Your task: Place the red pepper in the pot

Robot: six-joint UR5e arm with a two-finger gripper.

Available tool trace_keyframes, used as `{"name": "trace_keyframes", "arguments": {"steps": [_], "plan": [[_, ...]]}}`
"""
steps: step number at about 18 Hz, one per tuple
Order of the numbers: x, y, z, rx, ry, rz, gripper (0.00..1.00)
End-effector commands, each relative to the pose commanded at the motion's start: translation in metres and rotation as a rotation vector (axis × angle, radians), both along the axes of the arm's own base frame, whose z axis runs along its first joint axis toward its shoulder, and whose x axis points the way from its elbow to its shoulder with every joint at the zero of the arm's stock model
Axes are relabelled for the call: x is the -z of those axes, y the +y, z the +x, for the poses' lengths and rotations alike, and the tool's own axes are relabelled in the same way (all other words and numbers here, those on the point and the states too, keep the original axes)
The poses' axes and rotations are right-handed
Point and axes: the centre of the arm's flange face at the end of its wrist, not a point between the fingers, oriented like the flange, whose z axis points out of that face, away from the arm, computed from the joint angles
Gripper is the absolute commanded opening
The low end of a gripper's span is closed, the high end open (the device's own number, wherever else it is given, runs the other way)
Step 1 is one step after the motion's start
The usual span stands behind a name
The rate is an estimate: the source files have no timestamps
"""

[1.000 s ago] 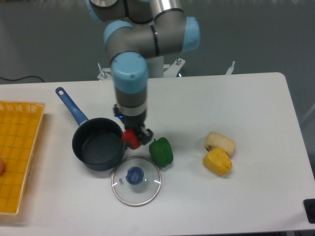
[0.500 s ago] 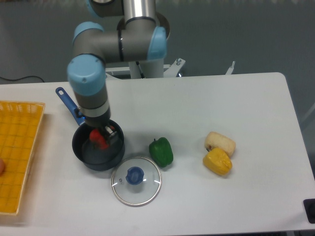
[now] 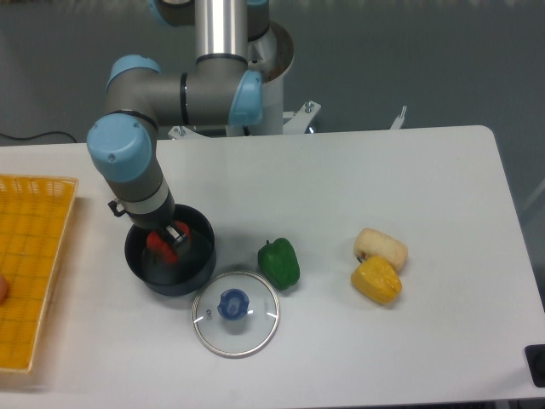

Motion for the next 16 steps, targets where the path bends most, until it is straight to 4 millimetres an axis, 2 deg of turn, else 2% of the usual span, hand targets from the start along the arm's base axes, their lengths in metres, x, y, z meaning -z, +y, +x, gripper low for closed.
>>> {"name": "trace_keyframes", "arguments": {"steps": [11,16], "plan": [[0.041,0.008,0.022,0.010,0.027,-0.065,0.46],[0.050,0.012,0.027,0.001,0.049,-0.080,0.47]]}}
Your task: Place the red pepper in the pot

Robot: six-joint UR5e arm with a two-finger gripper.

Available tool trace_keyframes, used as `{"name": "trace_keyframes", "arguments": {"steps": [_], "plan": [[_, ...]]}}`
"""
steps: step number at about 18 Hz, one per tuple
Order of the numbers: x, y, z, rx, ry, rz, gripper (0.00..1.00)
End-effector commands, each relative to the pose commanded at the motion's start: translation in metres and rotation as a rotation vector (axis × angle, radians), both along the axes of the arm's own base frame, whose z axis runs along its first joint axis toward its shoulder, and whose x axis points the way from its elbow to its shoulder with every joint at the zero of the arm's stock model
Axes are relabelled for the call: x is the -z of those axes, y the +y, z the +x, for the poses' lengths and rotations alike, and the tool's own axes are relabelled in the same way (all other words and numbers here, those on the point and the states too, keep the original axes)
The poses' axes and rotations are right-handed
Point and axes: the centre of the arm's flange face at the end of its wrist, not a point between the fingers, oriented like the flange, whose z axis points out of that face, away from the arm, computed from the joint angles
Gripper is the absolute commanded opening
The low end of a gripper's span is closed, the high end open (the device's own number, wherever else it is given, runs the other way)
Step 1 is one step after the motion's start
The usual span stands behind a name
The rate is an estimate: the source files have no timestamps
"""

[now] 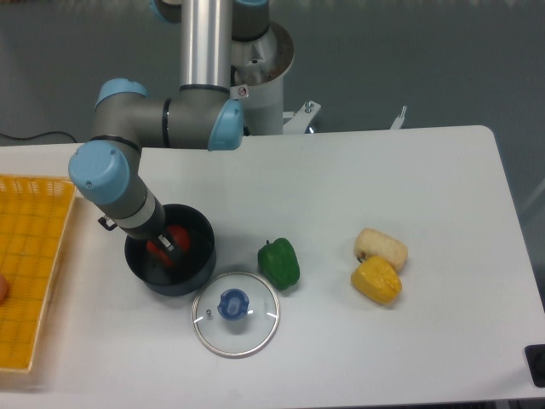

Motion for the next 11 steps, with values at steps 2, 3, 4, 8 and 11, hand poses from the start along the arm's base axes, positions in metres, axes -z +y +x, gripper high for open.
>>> {"name": "trace_keyframes", "arguments": {"steps": [2,3,4,8,11], "plan": [[0.002,0.000,0.001,0.002,0.001,-0.001,0.48],[0.007,0.002,0.008,0.014,0.001,-0.009,0.49],[0.010,0.003,0.011,0.021,0.003,-0.013,0.49],[0.016,0.002,0.013,0.025,0.029,-0.022,0.53],[0.017,0.002,0.013,0.028,0.029,-0.025,0.62]]}}
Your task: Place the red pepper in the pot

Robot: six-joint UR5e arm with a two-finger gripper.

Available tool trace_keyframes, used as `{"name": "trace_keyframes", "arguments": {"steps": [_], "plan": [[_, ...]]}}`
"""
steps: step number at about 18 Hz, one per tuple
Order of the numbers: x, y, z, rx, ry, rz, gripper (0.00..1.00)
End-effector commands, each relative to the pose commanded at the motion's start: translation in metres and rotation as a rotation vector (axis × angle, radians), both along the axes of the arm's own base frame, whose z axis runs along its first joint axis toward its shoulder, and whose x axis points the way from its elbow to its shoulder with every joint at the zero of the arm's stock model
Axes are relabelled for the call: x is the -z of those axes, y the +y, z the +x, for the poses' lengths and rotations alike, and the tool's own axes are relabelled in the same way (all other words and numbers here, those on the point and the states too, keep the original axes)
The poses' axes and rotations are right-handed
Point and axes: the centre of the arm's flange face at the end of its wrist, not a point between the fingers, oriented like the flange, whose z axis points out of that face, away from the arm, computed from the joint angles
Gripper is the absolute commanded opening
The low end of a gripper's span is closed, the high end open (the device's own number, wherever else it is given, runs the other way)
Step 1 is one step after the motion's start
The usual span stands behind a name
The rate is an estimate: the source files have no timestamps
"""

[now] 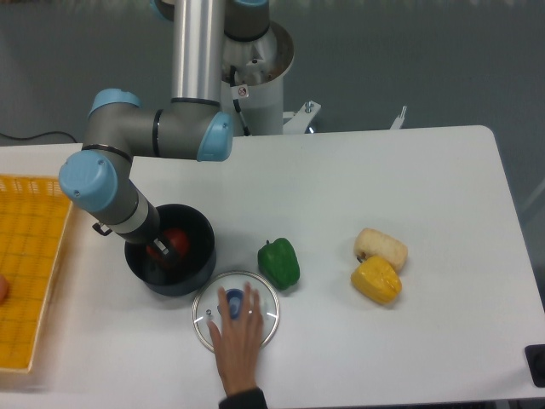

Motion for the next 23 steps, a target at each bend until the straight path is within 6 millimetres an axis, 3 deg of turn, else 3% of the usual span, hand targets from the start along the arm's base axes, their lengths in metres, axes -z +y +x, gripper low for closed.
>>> {"name": "trace_keyframes", "arguments": {"steps": [3,7,11,16,23], "plan": [[0.000,0.000,0.000,0.005,0.002,-0.002,0.83],[-0.002,0.001,-0.001,0.000,0.005,0.003,0.99],[-0.009,0.004,-0.002,-0.001,0.008,0.015,1.00],[-0.035,0.013,-0.005,-0.003,0.021,0.068,1.00],[-0.056,0.018,-0.013,-0.006,0.038,0.105,1.00]]}}
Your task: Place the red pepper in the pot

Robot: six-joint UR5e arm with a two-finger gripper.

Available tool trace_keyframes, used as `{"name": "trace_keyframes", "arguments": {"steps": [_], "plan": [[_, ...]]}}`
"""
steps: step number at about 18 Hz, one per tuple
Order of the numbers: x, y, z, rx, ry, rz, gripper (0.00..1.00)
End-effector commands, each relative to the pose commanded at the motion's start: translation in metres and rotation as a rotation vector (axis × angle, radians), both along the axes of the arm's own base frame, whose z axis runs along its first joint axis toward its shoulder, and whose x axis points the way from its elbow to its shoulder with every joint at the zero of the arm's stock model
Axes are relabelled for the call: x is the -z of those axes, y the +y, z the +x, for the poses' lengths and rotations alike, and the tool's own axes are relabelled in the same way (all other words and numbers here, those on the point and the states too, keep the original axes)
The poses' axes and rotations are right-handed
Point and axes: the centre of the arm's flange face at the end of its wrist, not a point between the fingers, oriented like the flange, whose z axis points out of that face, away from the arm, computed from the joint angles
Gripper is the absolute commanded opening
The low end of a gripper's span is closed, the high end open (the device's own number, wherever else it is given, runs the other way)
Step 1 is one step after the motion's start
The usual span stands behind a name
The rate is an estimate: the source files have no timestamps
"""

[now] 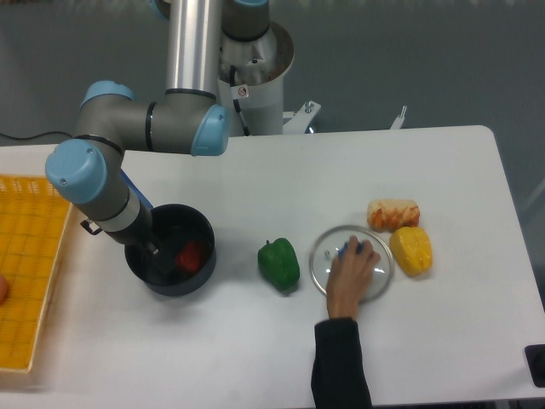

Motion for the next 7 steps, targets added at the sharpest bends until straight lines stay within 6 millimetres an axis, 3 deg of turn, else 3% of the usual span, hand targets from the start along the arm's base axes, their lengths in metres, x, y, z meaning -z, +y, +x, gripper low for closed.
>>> {"name": "trace_keyframes", "arguments": {"steps": [4,7], "plan": [[-0.013,-0.004,-0.008,-0.011,0.002,0.020,1.00],[-0.012,-0.006,-0.007,-0.011,-0.001,0.020,1.00]]}}
